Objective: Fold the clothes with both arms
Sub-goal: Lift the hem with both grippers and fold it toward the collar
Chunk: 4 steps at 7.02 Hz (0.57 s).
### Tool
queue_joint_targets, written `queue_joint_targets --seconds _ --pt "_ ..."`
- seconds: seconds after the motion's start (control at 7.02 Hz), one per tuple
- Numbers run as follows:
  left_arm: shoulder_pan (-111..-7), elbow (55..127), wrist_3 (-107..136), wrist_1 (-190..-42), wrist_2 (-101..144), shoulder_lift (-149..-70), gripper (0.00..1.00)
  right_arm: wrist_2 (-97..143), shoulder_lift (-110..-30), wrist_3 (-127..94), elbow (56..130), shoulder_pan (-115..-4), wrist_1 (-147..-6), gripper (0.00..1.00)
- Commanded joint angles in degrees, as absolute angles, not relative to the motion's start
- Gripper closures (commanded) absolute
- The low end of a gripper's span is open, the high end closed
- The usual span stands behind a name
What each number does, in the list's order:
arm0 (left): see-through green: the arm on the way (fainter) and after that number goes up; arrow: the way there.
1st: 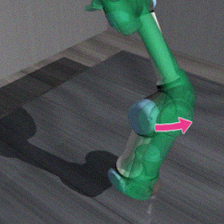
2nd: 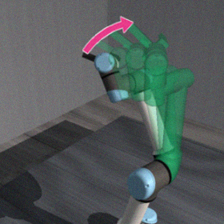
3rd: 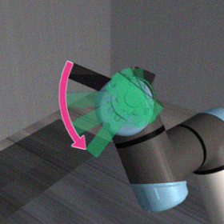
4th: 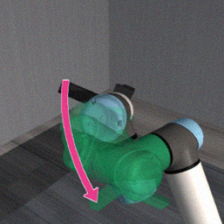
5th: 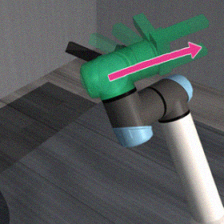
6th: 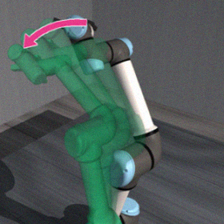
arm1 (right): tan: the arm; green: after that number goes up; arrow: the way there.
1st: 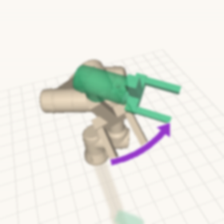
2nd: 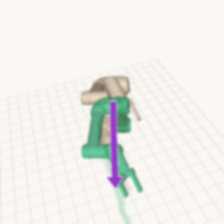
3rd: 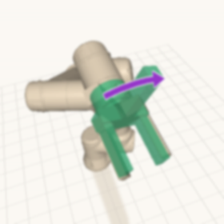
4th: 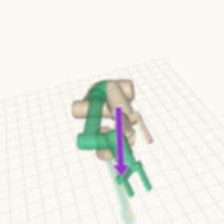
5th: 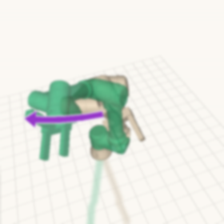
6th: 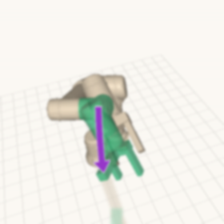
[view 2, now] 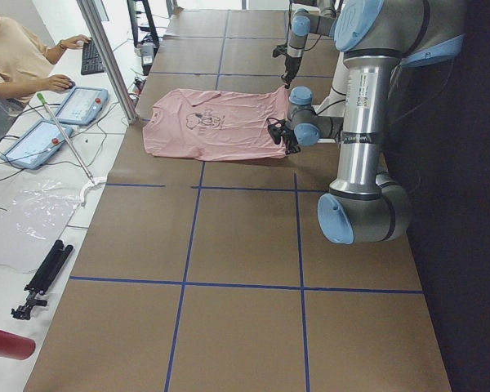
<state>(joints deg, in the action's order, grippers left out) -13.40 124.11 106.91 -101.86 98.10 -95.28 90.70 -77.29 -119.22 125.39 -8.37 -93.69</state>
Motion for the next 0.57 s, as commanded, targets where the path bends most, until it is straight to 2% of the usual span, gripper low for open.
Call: queue_joint_targets --seconds 0.0,0.14,0.28,0.43 --pt "-1.99 131.46 116.13 -89.88 93.29 -95.71 1.0 90.35 -85.29 -119.18 134.5 -2.84 -93.69 1.0" --pt "-1.5 132.7 118.02 -89.39 93.17 -95.89 1.0 90.35 -89.69 -119.44 137.69 -1.59 -93.69 1.0" --pt "-2.89 132.54 118.04 -89.3 92.99 -97.02 1.0 89.74 -90.61 -119.88 139.46 -1.84 -93.69 1.0" --pt "-8.56 132.89 117.17 -89.21 92.99 -99.12 1.0 87.3 -90.09 -119.88 139.48 -5.59 -93.78 1.0"
